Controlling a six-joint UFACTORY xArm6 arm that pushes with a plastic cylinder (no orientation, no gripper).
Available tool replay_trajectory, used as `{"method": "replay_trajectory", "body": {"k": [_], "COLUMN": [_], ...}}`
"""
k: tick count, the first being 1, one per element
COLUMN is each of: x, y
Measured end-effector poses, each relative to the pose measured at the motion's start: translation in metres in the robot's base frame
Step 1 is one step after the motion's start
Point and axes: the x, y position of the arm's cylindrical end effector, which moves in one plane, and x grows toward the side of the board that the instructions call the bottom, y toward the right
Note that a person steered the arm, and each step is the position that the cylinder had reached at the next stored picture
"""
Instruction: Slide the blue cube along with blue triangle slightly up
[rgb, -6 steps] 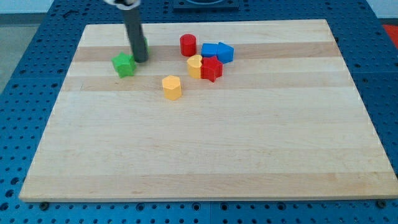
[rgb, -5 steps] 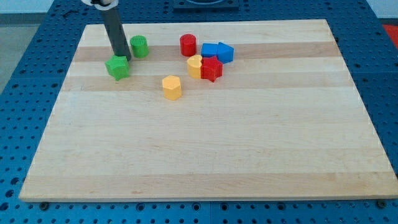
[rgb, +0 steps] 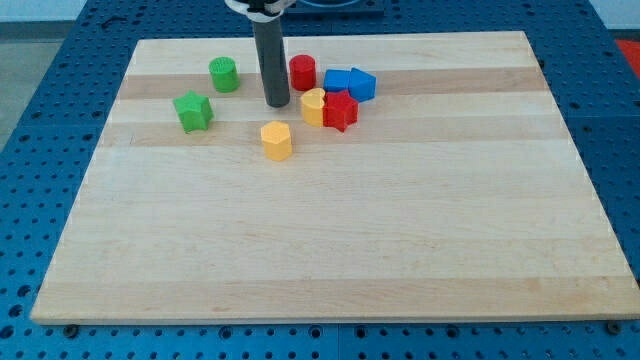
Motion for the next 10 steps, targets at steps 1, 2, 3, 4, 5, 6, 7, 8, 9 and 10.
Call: {"method": "replay_trajectory", "body": {"k": [1,2,3,4,5,6,7,8,9,10], "x": [-0.015,-0.017,-0.011,-0.011,-0.011,-0.011,-0.011,-0.011,-0.011,-0.008], "y": [0.009,0.022,0.041,0.067,0.086,0.093,0.095,0.117,0.136,0.155]}}
